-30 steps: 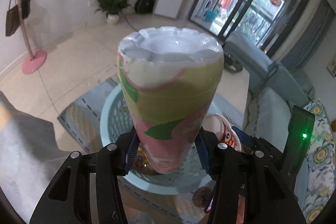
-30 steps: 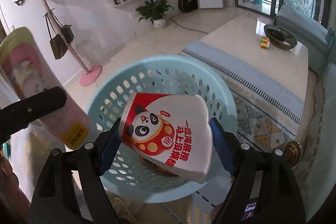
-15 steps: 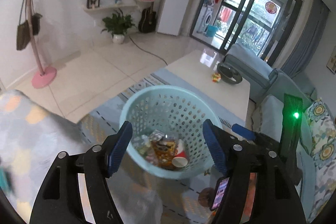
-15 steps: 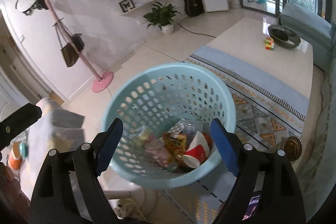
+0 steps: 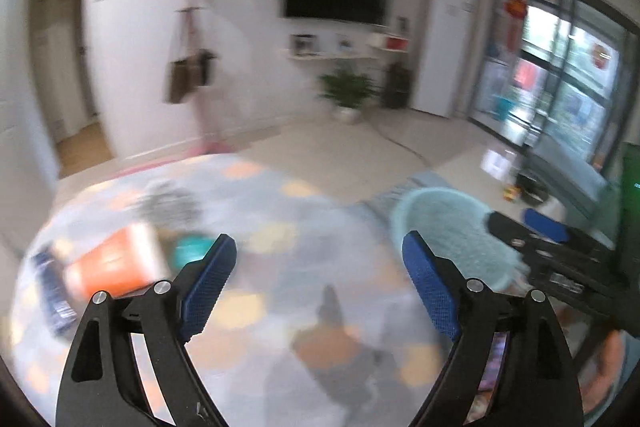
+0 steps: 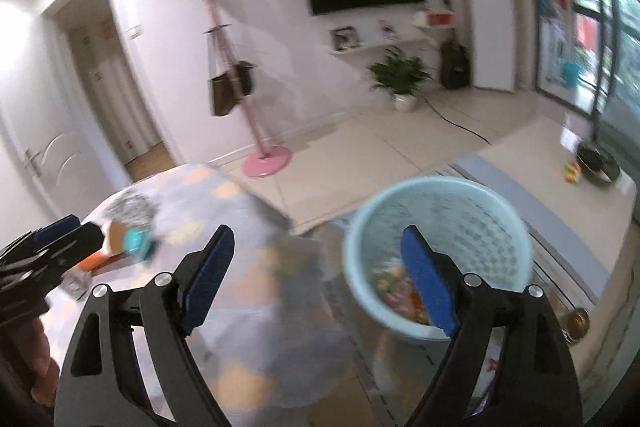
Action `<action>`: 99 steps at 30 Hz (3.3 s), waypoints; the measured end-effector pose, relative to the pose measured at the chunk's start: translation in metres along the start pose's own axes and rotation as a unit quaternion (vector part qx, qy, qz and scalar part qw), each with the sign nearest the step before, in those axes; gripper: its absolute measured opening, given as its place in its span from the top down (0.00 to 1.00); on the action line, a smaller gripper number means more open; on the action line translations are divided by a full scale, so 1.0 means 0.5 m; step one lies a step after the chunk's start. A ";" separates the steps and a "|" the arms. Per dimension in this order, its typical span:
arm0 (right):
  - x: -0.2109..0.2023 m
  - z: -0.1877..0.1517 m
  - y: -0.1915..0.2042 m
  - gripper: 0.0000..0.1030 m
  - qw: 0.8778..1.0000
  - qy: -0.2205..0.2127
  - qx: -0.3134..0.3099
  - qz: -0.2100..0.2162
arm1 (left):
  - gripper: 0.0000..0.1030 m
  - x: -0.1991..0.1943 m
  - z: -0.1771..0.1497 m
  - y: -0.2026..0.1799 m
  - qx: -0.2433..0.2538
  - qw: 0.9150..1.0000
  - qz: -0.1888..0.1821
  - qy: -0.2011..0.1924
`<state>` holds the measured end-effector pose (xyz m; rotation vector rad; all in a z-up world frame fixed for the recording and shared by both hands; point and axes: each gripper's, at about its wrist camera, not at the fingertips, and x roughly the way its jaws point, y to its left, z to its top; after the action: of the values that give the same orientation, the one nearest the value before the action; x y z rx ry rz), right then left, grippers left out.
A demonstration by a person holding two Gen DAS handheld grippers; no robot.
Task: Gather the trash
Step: 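Move both tools back toward the table, then grasp the teal packet with the right tool while the left tool grasps the blue milk carton, then carry both items over the blue basket and open both tools to drop them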
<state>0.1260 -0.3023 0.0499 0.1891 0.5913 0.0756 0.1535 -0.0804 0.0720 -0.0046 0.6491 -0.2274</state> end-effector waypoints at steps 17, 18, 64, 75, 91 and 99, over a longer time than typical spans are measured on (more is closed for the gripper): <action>0.110 -0.041 0.389 0.41 0.975 0.057 -0.165 0.137 | 0.19 -0.041 -0.038 0.393 -0.173 0.965 0.192 0.049; 0.124 -0.042 0.399 0.43 0.974 0.059 -0.174 0.136 | 0.19 -0.034 -0.040 0.404 -0.177 0.965 0.189 0.049; 0.238 -0.093 0.441 0.64 0.943 0.145 -0.231 0.192 | 0.67 -0.040 -0.142 0.461 -0.197 0.975 0.091 0.057; 0.084 -0.036 0.306 0.64 0.979 0.067 -0.140 0.131 | 0.68 -0.122 -0.053 0.297 -0.116 0.993 0.012 -0.011; 0.013 0.000 -0.046 0.64 0.997 0.017 0.024 -0.066 | 0.68 0.027 0.064 -0.086 0.038 0.991 -0.125 -0.014; 0.070 -0.043 -0.144 0.64 0.983 0.043 0.063 -0.169 | 0.68 0.162 0.085 -0.215 0.062 0.981 -0.183 0.019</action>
<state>0.1442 -0.3652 -0.0008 0.2056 0.7074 -0.2845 0.2190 -0.2054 0.0655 -0.0003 0.6676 -0.6232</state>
